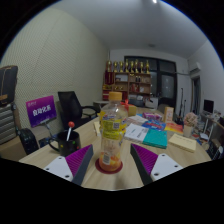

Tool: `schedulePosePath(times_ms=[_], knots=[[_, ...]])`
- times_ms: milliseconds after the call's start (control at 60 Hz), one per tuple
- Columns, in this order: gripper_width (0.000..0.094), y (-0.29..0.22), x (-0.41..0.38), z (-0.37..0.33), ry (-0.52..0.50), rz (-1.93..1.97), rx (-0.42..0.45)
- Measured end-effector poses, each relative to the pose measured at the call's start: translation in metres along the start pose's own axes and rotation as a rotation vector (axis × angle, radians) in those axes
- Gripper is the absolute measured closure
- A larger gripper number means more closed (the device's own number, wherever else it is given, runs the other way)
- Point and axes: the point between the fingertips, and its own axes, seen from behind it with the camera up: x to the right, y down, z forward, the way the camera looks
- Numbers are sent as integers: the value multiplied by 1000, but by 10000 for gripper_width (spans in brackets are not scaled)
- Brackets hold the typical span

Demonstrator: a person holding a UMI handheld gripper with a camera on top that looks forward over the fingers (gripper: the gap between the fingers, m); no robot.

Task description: Pour water

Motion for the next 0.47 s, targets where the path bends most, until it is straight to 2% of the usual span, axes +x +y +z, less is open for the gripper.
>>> schedulePosePath(times_ms=[233, 467], knots=[[97, -15, -8, -144, -5, 14, 45], [99, 33, -24, -241, -61, 139, 15]])
